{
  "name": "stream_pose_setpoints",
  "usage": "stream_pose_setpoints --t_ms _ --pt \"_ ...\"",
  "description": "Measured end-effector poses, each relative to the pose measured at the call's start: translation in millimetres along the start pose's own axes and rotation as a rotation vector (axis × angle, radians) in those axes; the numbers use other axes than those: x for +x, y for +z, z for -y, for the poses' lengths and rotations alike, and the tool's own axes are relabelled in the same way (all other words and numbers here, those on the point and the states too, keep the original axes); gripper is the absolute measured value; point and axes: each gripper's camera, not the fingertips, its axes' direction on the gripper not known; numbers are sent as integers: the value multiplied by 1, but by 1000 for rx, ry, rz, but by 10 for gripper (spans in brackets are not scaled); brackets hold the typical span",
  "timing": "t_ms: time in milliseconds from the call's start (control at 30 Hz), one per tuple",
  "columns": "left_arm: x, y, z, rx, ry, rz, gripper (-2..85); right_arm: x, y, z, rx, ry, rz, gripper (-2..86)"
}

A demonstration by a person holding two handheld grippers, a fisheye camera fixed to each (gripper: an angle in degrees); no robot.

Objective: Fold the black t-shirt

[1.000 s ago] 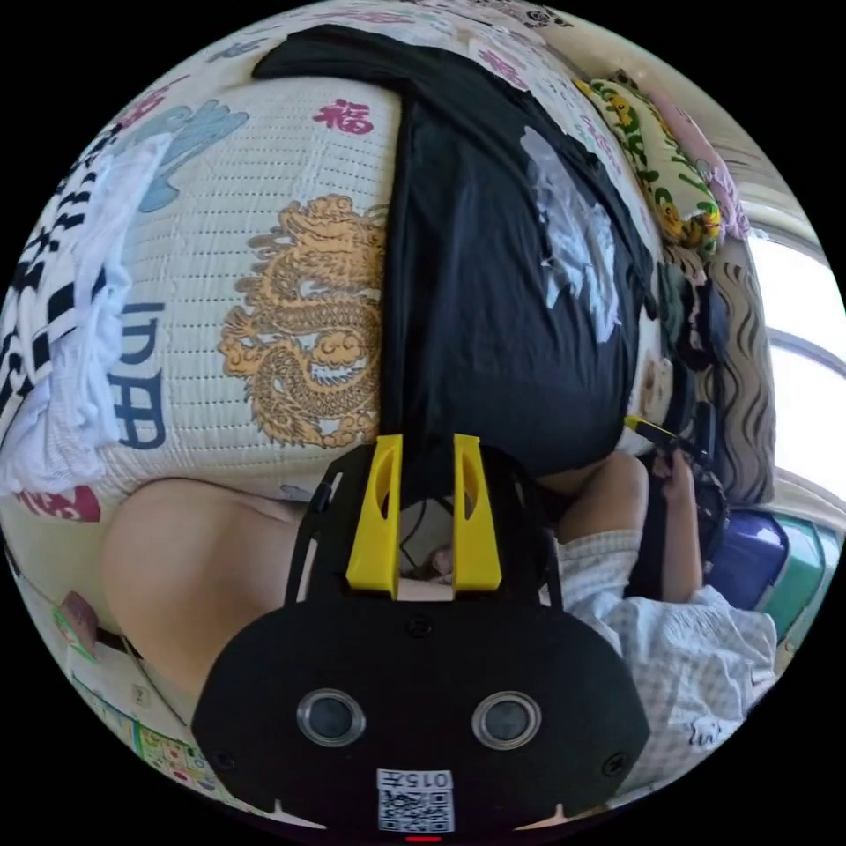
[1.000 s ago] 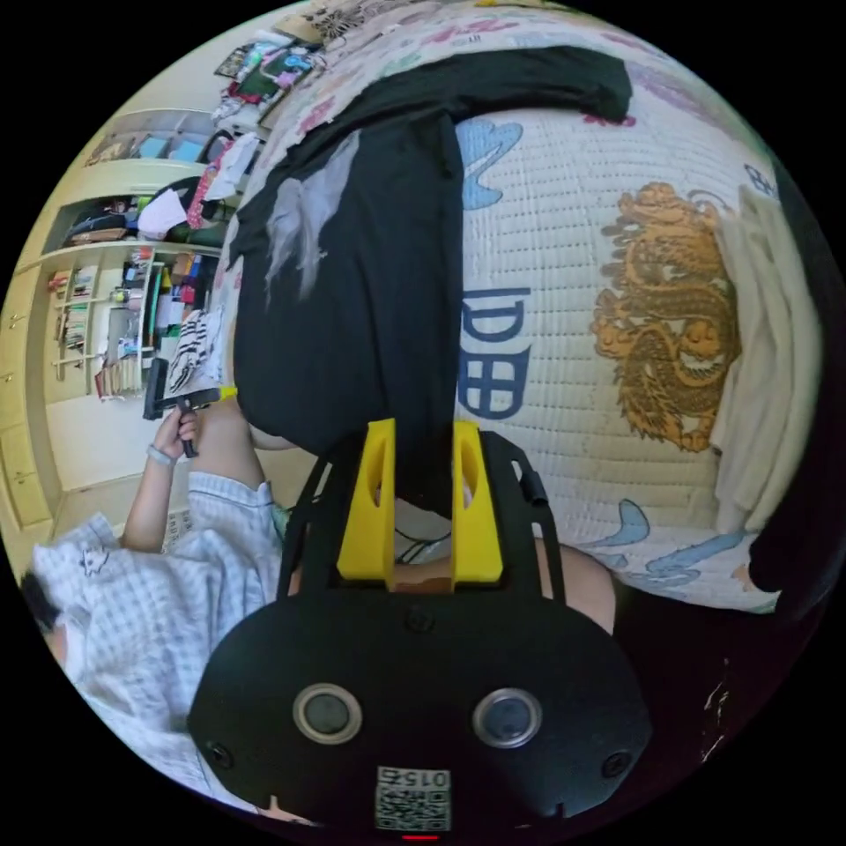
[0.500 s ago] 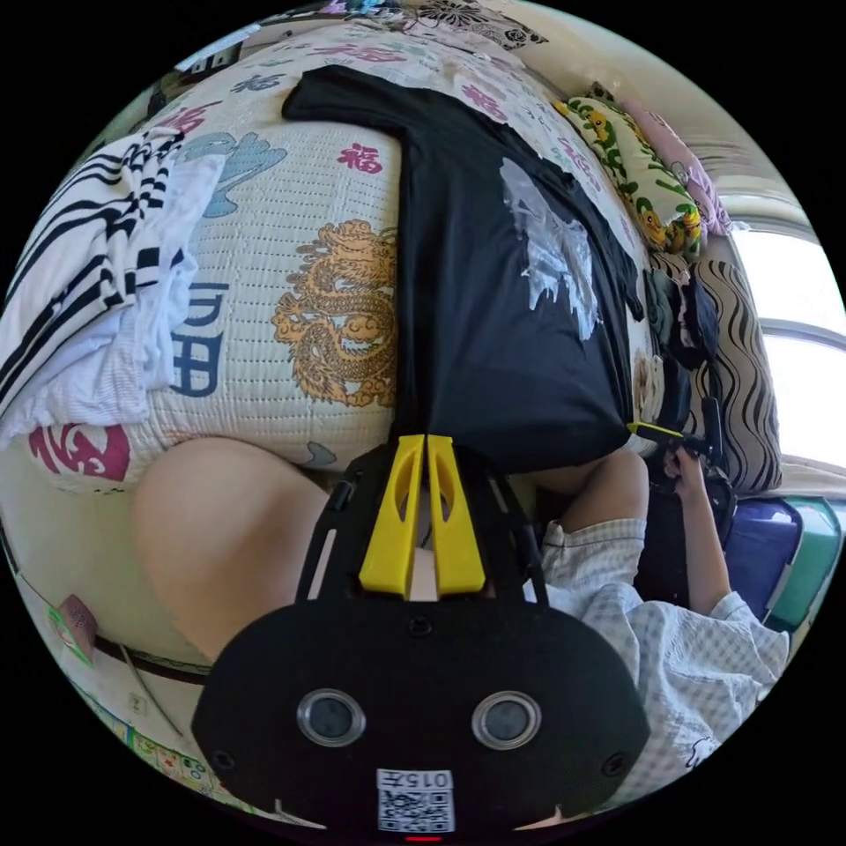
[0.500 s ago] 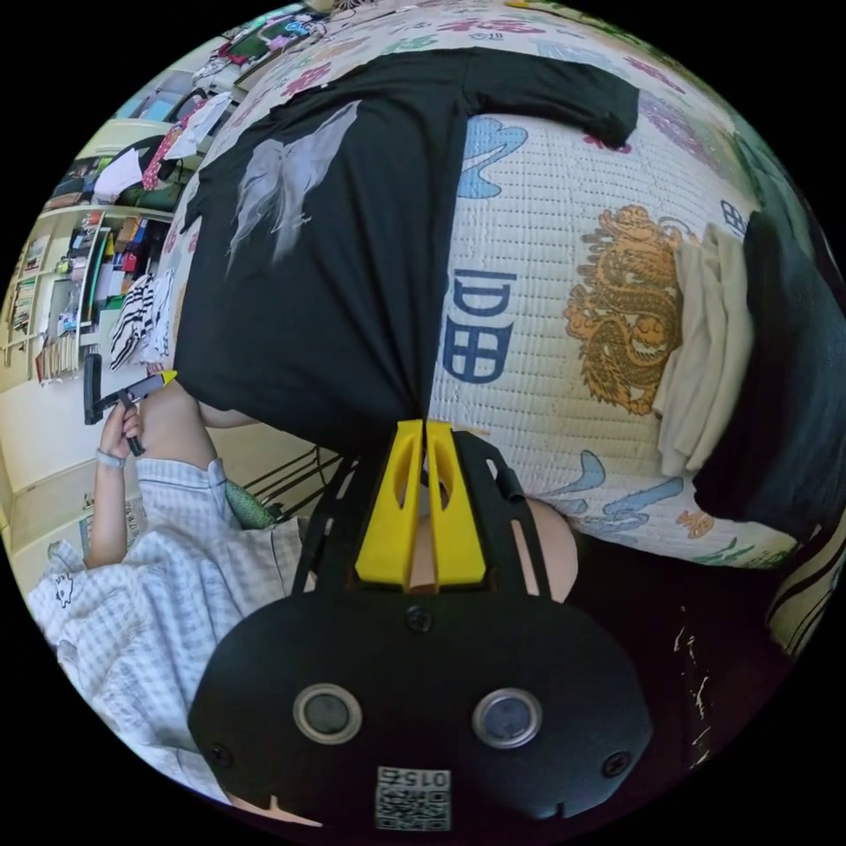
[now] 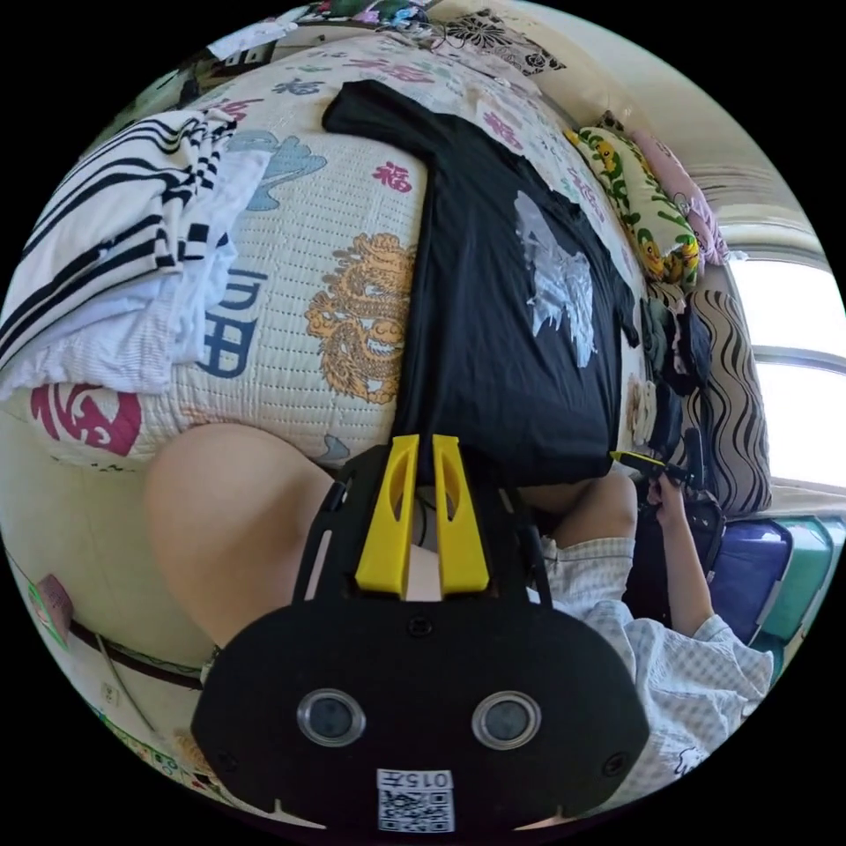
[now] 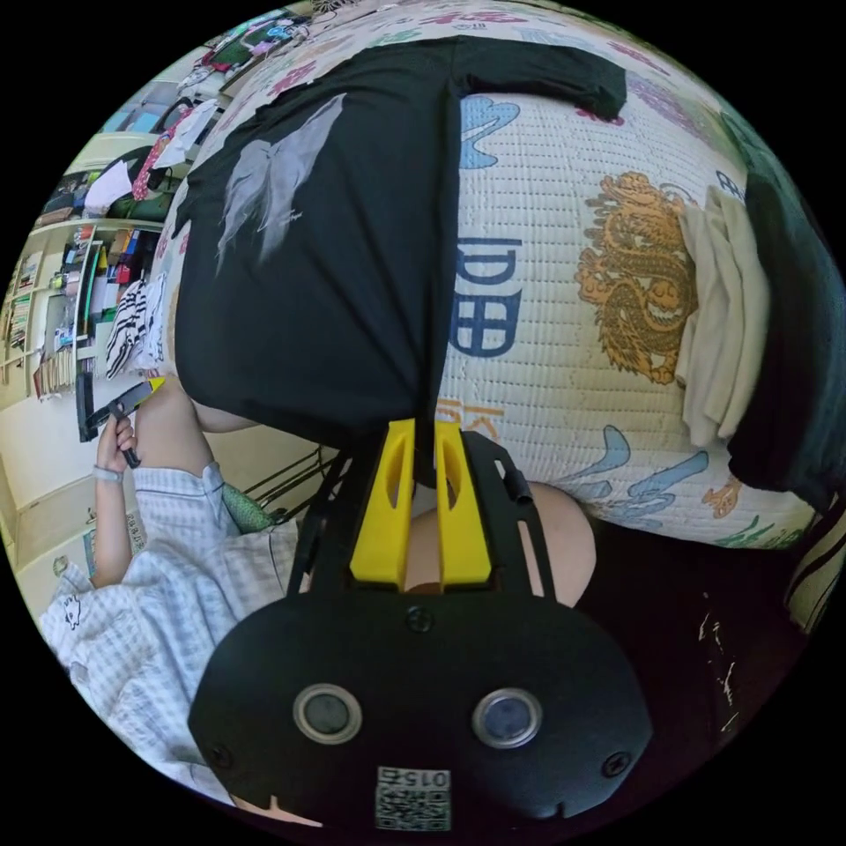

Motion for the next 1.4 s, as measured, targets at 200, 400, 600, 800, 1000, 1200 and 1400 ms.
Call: stream_pose_setpoints --t_ms 200,400,600,800,1000,1200,1400 --pt "33 5 18 13 60 108 3 -33 5 -19 28 18 -98 16" --pt "62 21 42 -53 120 209 -1 -89 -22 -52 232 -20 -290 -3" --pt "85 37 69 -165 190 277 0 -121 -25 -59 373 -54 -306 -5" --pt "93 35 90 -163 205 255 1 -131 35 -43 214 -88 -246 -5" --pt "115 33 120 -252 257 296 17 -148 52 -70 337 -117 -417 -5" --pt "162 -33 166 -120 288 29 69 -108 18 -89 400 -67 -188 6" --pt "342 -53 294 74 638 72 80 -20 -58 -92 790 137 -47 62"
